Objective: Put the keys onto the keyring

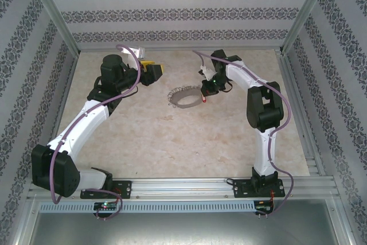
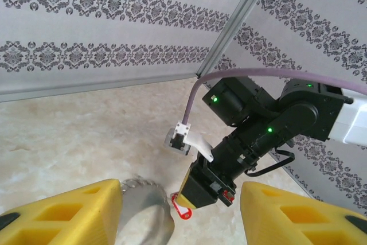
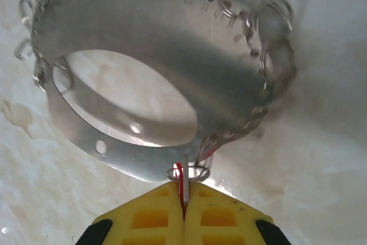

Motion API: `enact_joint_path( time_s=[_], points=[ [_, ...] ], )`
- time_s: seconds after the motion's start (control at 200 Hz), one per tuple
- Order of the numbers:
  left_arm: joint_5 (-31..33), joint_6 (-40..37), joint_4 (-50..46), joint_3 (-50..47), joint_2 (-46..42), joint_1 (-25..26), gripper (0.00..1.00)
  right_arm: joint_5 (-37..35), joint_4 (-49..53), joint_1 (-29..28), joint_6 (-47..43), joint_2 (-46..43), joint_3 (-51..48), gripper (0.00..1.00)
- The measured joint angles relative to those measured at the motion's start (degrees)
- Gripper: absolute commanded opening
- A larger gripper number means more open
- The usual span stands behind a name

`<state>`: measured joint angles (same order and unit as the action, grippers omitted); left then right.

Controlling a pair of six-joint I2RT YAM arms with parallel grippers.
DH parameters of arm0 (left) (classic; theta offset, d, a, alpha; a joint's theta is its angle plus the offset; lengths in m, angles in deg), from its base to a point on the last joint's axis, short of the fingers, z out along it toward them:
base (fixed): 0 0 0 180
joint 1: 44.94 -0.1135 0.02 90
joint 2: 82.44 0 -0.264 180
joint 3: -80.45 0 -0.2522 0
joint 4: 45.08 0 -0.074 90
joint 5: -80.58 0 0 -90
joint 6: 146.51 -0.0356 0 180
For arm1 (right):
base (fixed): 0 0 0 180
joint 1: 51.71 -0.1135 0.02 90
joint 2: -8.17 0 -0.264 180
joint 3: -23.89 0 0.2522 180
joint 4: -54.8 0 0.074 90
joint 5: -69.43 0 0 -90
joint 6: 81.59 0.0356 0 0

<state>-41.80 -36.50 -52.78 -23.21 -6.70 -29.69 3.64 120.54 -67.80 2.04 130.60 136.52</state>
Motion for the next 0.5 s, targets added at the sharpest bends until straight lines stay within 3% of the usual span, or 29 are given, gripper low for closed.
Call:
enact_joint_path(
  time_s=[0.5],
  points=[
    [-0.57,0.02,0.02,0.00,0.55,0.00,0.57,0.04,-3.89,-2.38,0.46,-6.34,-11.89,0.00]
  ],
)
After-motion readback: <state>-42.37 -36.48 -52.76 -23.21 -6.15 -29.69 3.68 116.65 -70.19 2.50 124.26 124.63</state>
